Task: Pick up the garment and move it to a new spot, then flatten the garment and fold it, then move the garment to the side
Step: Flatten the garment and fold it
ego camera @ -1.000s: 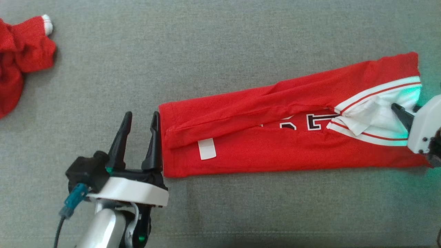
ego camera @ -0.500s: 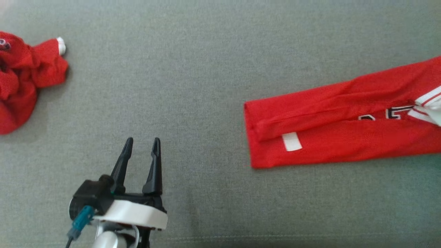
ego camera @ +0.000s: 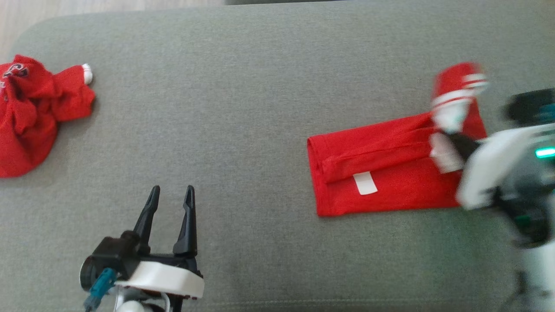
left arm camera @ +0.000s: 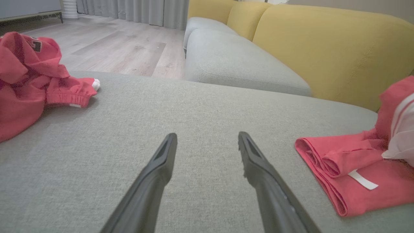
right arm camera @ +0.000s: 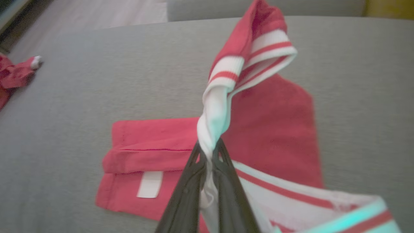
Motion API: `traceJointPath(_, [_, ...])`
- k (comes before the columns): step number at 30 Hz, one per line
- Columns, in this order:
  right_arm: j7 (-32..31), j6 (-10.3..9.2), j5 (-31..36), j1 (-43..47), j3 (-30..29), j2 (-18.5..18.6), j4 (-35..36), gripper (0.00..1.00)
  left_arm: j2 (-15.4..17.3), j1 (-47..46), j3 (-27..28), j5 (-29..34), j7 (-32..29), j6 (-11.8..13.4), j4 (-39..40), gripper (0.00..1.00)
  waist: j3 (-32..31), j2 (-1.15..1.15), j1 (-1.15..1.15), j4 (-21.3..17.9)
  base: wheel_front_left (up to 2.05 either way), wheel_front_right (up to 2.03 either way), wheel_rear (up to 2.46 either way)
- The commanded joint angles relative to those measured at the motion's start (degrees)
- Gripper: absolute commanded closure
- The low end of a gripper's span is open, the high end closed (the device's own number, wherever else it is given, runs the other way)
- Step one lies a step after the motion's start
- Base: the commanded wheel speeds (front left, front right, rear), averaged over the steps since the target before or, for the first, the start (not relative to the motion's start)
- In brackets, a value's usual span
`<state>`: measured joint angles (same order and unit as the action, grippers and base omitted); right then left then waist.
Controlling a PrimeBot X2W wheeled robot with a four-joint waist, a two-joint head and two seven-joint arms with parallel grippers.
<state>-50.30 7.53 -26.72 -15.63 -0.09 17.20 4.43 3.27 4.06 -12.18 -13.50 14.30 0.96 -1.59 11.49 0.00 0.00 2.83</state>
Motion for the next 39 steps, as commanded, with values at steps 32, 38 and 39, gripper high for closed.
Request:
traceJointPath(32, [25.24, -0.04, -13.51, -4.30, 21.40, -14.31, -15.60, 0.00, -0.39, -1.50, 0.78, 0.65, 0.70, 0.27, -3.27, 0.00, -3.87, 0.00, 0.00, 1.86, 0.00, 0.00, 0.00])
traceJointPath(38, [33.01, -0.04, -5.98, -0.07, 16.48, -14.32, -8.24, 0.00, -0.39, -0.60, 1.54, 1.25, 0.70, 0.12, -2.59, 0.00, -4.91, 0.00, 0.00, -0.10, 0.00, 0.00, 0.00])
traceJointPath(39, [34.66, -0.04, -3.37, 0.88, 14.53, -14.32, -7.30, 0.00, -0.39, -0.53, 1.67, 1.42, 0.70, 0.03, -2.44, 0.00, -5.08, 0.00, 0.00, -0.42, 0.00, 0.00, 0.00])
